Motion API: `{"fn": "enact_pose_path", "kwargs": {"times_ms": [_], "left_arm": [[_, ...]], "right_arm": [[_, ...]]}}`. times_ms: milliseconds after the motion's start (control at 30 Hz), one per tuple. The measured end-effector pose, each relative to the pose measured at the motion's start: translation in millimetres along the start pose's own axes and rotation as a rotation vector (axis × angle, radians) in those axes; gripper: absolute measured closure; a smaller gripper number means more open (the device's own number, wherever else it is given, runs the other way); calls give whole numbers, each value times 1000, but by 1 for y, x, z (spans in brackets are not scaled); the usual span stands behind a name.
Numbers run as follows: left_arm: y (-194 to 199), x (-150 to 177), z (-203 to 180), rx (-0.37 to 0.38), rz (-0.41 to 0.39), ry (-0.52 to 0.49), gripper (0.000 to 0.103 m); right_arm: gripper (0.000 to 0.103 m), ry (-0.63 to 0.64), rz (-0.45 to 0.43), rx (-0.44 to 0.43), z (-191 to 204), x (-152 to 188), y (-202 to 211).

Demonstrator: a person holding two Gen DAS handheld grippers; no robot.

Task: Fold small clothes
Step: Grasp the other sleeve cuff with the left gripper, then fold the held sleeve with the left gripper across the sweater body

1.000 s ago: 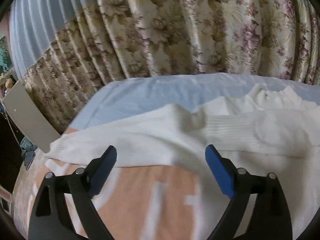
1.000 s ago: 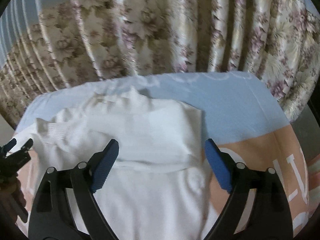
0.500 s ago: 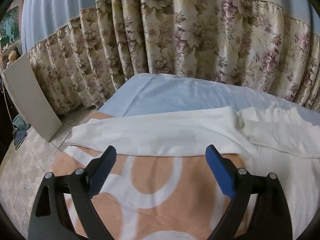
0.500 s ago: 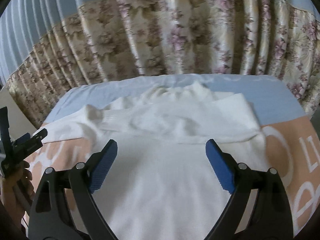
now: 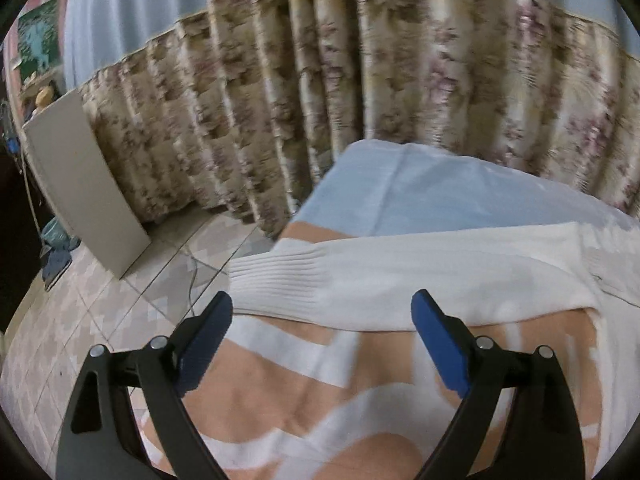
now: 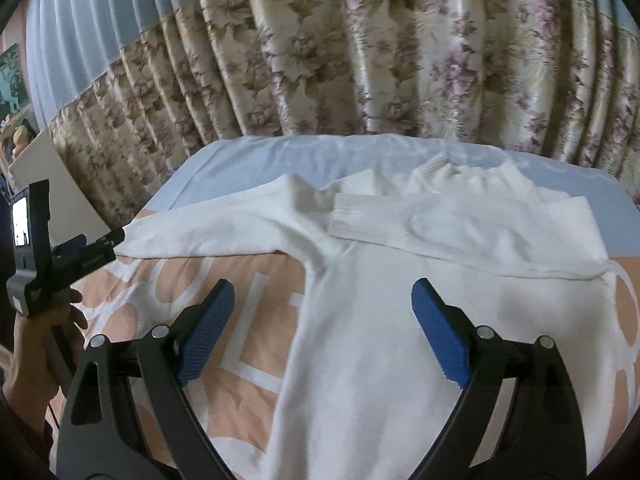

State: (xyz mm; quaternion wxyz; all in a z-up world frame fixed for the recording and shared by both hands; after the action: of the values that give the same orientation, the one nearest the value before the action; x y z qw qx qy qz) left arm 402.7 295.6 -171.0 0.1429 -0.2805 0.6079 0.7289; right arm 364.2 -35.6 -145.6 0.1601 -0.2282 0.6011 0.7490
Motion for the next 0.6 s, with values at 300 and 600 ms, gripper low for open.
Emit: {"fn": "enact_pose_path", "kwargs": {"times_ms": [300,600], "left_arm": [[-47,0,32,20,66,70,12],[-79,-7,26,27,111,86,56]], "right_arm": [[12,12,31,6,4,-1,-20],[12,-6,57,23,-12,2,-34]]}}
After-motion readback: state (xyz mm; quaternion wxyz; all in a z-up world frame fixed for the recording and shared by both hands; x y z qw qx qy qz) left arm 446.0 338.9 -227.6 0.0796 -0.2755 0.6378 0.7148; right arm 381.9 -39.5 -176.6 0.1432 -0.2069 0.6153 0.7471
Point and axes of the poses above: each gripper's, at about its wrist camera, not at the fingertips, and y roughly against the way its jaws point, z to its left, x to its underside, the point moved 10 cm from there along -y, roughly the way its jaws point, and after that the axes turned 11 degrees about z, right-handed, at the moved point
